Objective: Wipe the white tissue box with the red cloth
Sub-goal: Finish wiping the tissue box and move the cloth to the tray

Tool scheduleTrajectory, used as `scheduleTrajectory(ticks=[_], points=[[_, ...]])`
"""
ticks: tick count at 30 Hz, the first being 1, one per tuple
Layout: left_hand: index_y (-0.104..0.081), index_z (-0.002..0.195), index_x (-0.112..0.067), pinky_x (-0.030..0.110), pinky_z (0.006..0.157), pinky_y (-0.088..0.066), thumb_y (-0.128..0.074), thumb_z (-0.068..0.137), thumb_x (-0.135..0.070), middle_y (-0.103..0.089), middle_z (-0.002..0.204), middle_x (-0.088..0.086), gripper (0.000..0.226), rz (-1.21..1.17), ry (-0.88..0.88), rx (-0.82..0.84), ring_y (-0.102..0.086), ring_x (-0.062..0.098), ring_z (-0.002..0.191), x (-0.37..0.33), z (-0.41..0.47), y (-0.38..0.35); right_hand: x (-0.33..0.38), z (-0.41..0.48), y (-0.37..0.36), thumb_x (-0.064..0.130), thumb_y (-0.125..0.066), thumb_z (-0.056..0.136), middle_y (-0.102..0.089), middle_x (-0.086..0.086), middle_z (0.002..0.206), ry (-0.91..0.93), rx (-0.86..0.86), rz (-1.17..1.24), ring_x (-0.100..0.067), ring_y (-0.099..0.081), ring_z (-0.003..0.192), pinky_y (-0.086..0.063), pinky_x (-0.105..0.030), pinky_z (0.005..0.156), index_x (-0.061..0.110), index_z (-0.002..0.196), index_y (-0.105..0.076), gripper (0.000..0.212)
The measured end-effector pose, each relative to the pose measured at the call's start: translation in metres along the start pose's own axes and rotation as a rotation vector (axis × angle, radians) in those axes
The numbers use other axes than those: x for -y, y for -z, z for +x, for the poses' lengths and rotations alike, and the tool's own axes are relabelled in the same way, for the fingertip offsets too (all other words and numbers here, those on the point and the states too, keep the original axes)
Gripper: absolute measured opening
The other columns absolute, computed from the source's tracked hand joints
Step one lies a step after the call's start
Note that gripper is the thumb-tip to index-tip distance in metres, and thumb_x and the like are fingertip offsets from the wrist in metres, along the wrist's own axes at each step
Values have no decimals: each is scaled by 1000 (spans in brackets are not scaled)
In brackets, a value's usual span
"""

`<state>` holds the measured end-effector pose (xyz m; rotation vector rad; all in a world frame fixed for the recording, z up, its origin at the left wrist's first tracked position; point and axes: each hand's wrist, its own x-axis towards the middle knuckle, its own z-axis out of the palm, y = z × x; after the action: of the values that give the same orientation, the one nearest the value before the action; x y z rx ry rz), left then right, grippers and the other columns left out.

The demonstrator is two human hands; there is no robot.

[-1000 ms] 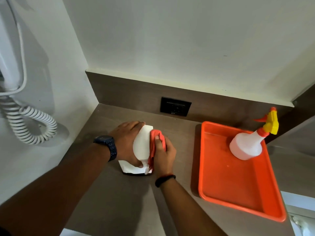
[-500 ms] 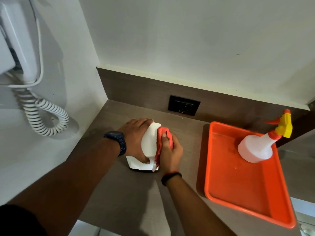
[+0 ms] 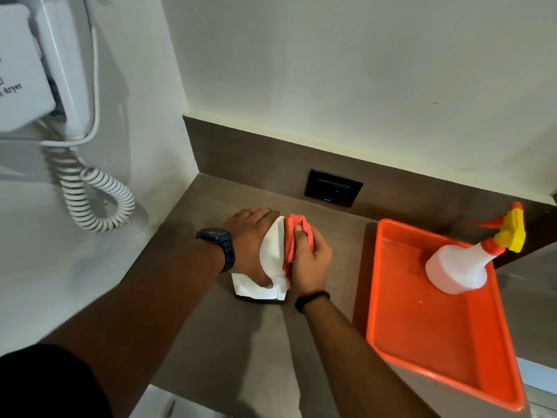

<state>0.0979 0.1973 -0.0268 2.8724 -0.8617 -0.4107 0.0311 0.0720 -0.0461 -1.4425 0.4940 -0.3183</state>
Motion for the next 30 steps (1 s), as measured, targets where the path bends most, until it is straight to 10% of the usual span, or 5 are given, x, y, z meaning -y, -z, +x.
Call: scheduleTrajectory(ticks=[7,14,19,24,30], points=[[-12,146,-18,41,114,-24,-80,38,-67,-24,154,5,137,0,-19,-8,-25,25,139,-2,-2,1,-34,-2,3,54,-57,85,-76,4,106,-291,-14,13,-21,-69,105,-54,-53,99,39,93,-75,26],[-22,142,-21,38,112,-28,-77,34,-71,-35,147,1,131,-28,-38,-38,-34,21,133,2,0,1,3,6,1,19,-57,98,-75,-3,98,50,18,-128,-16,-67,93,-53,-32,87,11,107,-74,21],[-13,146,-19,39,113,-24,-81,40,-67,-25,154,4,135,5,-22,-17,-25,24,138,-1,-2,2,-17,12,4,38,-55,97,-75,-4,102,-321,13,-37,-25,-69,102,-55,-45,95,18,104,-73,28],[-11,146,-19,40,115,-23,-80,39,-67,-24,154,5,136,6,-25,-9,-24,25,139,-1,-2,3,-17,-26,11,23,-51,102,-72,6,88,-222,-70,80,-2,-69,78,-52,-9,57,24,100,-69,18],[-19,144,-17,39,113,-26,-81,37,-67,-31,150,3,133,-11,-26,-44,-31,23,135,-1,-1,2,-1,16,-2,21,-56,98,-73,-3,91,-71,-19,-88,-16,-66,90,-53,-31,84,13,96,-75,21]])
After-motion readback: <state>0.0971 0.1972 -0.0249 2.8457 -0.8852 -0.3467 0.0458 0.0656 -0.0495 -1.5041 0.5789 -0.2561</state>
